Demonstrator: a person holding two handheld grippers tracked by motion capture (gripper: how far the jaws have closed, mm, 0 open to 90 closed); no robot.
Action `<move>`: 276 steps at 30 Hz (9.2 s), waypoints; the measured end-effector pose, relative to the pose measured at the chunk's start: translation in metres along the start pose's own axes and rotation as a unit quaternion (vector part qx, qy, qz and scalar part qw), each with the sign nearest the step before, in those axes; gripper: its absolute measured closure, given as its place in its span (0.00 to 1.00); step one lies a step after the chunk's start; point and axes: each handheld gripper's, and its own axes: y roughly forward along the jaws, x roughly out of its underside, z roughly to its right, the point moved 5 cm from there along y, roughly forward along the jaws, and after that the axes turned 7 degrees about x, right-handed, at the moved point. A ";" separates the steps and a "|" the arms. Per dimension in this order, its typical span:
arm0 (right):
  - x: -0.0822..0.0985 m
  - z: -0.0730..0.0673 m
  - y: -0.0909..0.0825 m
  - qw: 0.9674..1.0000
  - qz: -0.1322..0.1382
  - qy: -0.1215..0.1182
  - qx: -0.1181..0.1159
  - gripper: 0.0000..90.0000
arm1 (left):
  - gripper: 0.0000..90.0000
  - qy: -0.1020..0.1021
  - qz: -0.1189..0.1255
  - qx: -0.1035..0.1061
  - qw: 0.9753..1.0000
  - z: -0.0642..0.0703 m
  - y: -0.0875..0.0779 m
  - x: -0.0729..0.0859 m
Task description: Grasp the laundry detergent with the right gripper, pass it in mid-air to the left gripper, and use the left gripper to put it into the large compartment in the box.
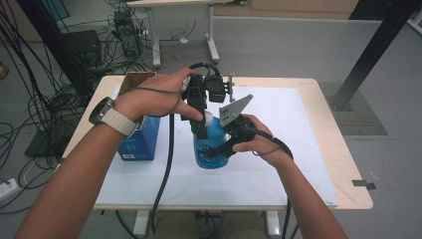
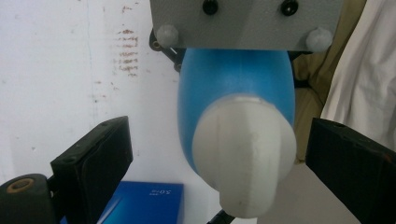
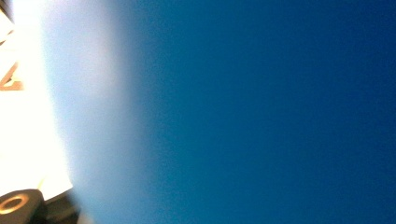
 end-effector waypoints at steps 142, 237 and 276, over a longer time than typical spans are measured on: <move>-0.002 -0.006 -0.001 1.000 0.006 0.001 -0.003 0.49 | 0.14 0.015 0.011 0.011 1.000 -0.002 0.029 -0.007; -0.003 -0.009 -0.004 1.000 0.005 0.010 -0.006 0.49 | 0.42 0.036 0.027 0.035 0.998 0.005 0.033 -0.006; -0.003 -0.009 -0.004 1.000 0.003 0.003 -0.002 0.49 | 0.42 0.035 0.030 0.030 0.998 0.007 0.034 -0.006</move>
